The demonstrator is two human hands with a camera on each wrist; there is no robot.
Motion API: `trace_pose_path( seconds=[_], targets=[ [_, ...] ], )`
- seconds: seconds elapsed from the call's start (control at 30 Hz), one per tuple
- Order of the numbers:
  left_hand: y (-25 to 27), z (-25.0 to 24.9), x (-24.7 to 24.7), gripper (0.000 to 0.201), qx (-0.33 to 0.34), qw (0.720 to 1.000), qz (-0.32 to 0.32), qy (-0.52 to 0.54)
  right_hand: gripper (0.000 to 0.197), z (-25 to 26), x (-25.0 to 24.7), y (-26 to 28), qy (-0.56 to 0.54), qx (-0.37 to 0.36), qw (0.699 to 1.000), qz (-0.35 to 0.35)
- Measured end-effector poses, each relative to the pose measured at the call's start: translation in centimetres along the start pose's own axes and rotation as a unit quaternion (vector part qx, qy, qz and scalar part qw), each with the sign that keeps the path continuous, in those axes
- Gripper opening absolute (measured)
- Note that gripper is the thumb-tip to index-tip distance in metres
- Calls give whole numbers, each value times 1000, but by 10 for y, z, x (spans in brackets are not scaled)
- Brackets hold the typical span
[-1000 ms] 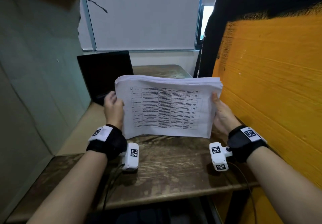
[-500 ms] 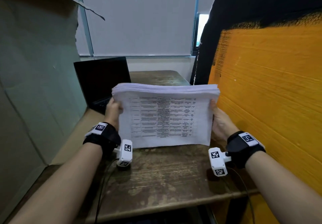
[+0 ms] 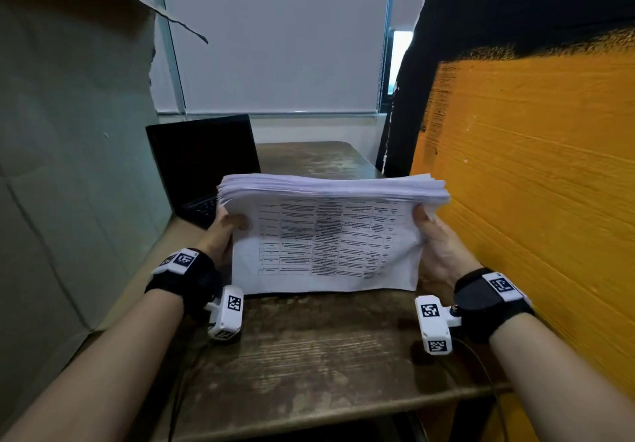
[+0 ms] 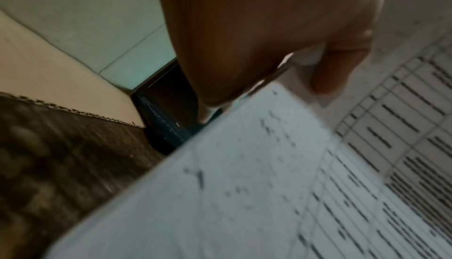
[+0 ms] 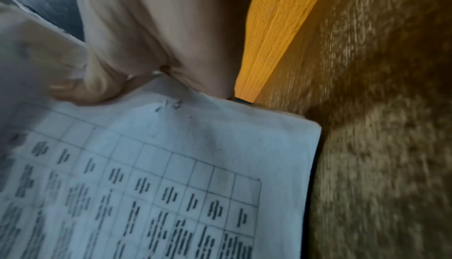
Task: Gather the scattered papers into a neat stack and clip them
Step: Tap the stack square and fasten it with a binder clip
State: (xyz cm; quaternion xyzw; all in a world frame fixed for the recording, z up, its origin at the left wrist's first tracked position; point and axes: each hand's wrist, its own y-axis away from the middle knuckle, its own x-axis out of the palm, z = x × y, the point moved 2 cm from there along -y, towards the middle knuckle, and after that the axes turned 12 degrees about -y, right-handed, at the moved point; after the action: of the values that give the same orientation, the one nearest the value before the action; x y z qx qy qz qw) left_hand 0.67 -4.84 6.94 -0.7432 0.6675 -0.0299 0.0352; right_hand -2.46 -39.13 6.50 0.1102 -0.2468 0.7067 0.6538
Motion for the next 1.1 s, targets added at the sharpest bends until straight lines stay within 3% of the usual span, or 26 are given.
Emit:
trace_pose_path(
  seconds=[0.03, 0.1, 0.17, 0.23, 0.33, 0.43, 0.53, 0.6, 0.63, 0.67, 0.73, 0.77, 0.8, 0.87, 0.93, 1.0, 1.07, 1.1],
  targets=[
    [7, -3, 4, 43, -6, 1000, 27, 13, 54, 0, 0, 0, 1, -3, 1000, -4],
    [13, -6, 12, 37, 5, 1000, 23, -13, 45, 0, 2, -3, 4, -8, 1000, -20],
    [14, -19, 14, 22, 60, 996, -39, -52, 31, 5, 7, -7, 10, -20, 999, -31],
    [7, -34, 11, 20, 121, 987, -84, -58, 33, 16, 14, -10, -3, -41, 999, -19],
    [2, -39, -1, 41, 187, 981, -45, -28, 51, 30, 16, -10, 7, -45, 999, -6],
    [8, -20, -9, 57, 150, 988, 7, -31, 73, 28, 9, -6, 95, -8, 995, 3],
    [17, -3, 1, 34, 103, 992, 69, -32, 115, 26, 10, -4, 166, -15, 986, -25],
    [20, -1, 3, 39, 93, 992, 87, -12, 115, 34, 18, -5, 223, -69, 971, -60],
    [18, -1, 1, 48, 90, 992, 91, 2, 112, 41, 26, -3, 304, -130, 941, -71],
    [15, 0, -2, 57, 86, 992, 92, 16, 108, 47, 36, -2, 423, -211, 878, -76],
    [11, 3, -6, 73, 64, 992, 105, 24, 95, 48, 59, 1, 639, -343, 688, -23],
    [9, 6, -7, 76, 56, 991, 115, 23, 87, 43, 70, 0, 705, -338, 622, 35],
    [8, 7, -9, 75, 54, 991, 119, 20, 80, 38, 78, -2, 750, -299, 585, 77],
    [6, 8, -12, 69, 58, 991, 122, 6, 70, 38, 90, -5, 784, -241, 568, 66],
    [5, 5, -13, 68, 62, 990, 120, -25, 73, 45, 98, -7, 759, -278, 588, 33],
    [5, 4, -14, 76, 61, 991, 111, -50, 84, 42, 105, -6, 771, -220, 590, 98],
    [4, 4, -15, 80, 57, 991, 106, -60, 88, 38, 104, -7, 810, -133, 559, 115],
    [2, 6, -15, 76, 61, 991, 106, -62, 88, 40, 103, -7, 815, -145, 554, 91]
  ],
)
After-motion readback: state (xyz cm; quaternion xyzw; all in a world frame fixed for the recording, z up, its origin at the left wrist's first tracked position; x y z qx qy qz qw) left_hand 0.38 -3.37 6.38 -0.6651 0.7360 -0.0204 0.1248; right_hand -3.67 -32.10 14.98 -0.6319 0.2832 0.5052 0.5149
